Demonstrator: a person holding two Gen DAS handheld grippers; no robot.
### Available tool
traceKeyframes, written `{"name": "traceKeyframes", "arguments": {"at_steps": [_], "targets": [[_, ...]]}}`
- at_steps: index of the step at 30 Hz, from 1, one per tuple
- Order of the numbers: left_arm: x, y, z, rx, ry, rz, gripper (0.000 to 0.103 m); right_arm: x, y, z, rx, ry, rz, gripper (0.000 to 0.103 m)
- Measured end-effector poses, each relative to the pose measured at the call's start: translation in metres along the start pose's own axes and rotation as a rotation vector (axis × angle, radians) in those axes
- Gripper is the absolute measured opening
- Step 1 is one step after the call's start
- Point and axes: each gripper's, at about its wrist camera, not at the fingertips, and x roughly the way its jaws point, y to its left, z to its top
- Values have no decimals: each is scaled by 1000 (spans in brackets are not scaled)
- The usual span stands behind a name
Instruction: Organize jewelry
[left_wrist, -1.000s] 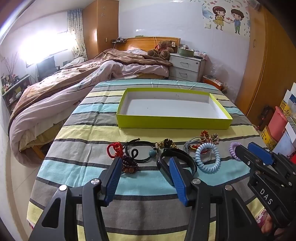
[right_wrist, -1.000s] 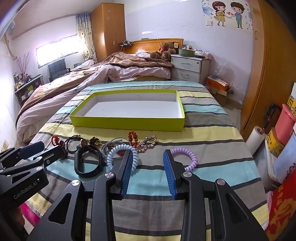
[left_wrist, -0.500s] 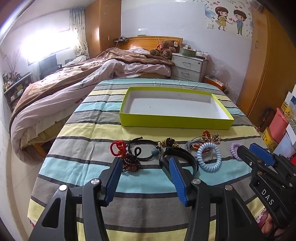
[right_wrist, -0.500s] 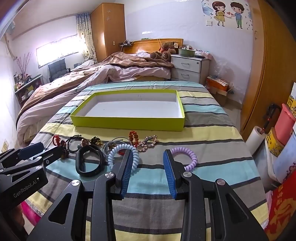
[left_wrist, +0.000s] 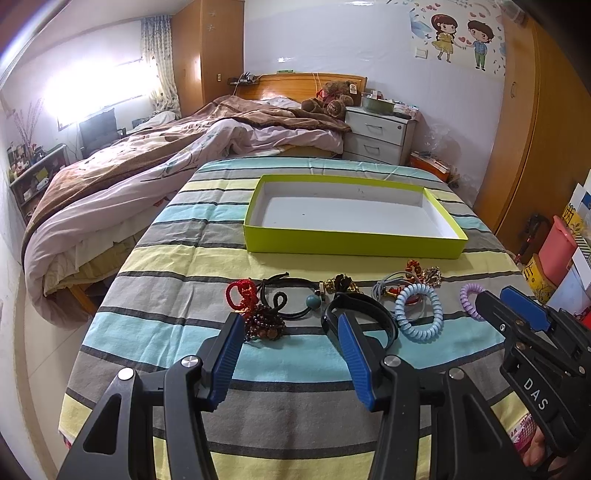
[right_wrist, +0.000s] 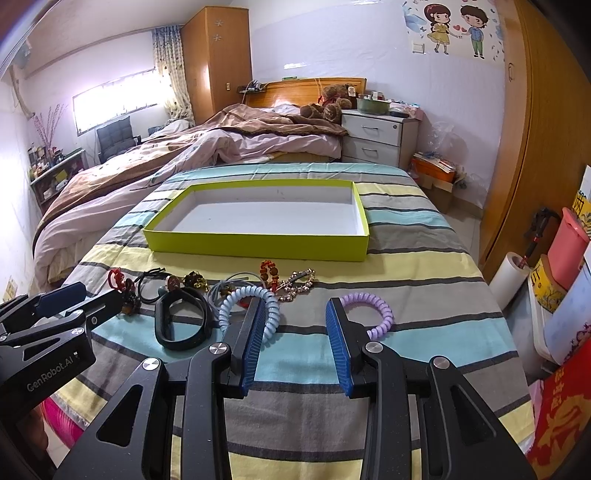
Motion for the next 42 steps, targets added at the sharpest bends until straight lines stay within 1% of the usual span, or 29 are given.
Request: {"name": "traceKeyframes", "arguments": {"at_steps": [42], "targets": [[-3,0,-1,1,-4,0,53,-4,0,-1,-1,0,0,35]]}}
